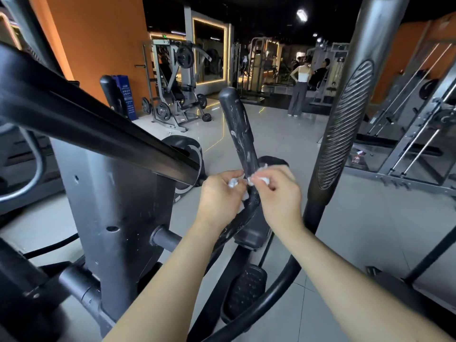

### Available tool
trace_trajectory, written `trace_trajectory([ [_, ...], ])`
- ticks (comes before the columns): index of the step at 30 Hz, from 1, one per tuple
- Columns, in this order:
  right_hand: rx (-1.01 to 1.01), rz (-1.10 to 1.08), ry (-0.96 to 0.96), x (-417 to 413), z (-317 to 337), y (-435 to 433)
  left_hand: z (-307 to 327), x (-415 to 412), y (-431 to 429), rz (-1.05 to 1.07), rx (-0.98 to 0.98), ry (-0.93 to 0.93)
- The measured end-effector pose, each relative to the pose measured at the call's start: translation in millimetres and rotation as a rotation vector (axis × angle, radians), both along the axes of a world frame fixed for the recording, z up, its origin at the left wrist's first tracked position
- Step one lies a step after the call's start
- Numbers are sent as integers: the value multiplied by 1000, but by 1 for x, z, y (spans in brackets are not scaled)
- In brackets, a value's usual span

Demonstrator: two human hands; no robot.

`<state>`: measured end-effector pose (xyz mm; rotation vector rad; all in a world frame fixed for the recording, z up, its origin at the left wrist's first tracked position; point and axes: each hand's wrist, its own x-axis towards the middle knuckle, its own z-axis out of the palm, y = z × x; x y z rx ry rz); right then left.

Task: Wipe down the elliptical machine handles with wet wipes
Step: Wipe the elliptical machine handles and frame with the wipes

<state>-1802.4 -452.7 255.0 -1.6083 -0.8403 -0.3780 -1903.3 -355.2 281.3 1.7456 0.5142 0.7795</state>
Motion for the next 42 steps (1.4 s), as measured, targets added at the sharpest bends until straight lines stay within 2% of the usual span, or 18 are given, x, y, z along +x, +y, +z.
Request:
trace_trajectory([
  [3,-99,-34,103,-3,-19,-16,-7,-13,-2,-31,9,76],
  [8,-36,74,341,-39,-9,-29,-24,-51,-10,-132,-80,137],
  [11,-13,174,394,-60,-6,-36,-21,-75,-17,-181,-170,118],
  [16,-41,339,394,-88,4,-42,-14,-104,-22,-214,-199,125],
  [20,-59,449,386,-106,7,-41,-12,-112,-26,-138,-198,73],
  [23,-25,371,387,-114,3,-41,-10,-114,-30,-25,-184,26],
  [25,-34,373,396,-116,1,-42,-9,-114,-30,65,-124,67],
  [29,-134,506,459,-123,-1,-45,-5,-114,-34,171,-71,49],
  [33,-171,578,505,-130,0,-43,-1,-114,-41,161,-89,46],
  [38,-186,549,435,-125,-1,-44,-1,-110,-36,155,-74,55],
  [42,-114,517,539,-112,5,-52,5,-110,-24,251,-60,20],
])
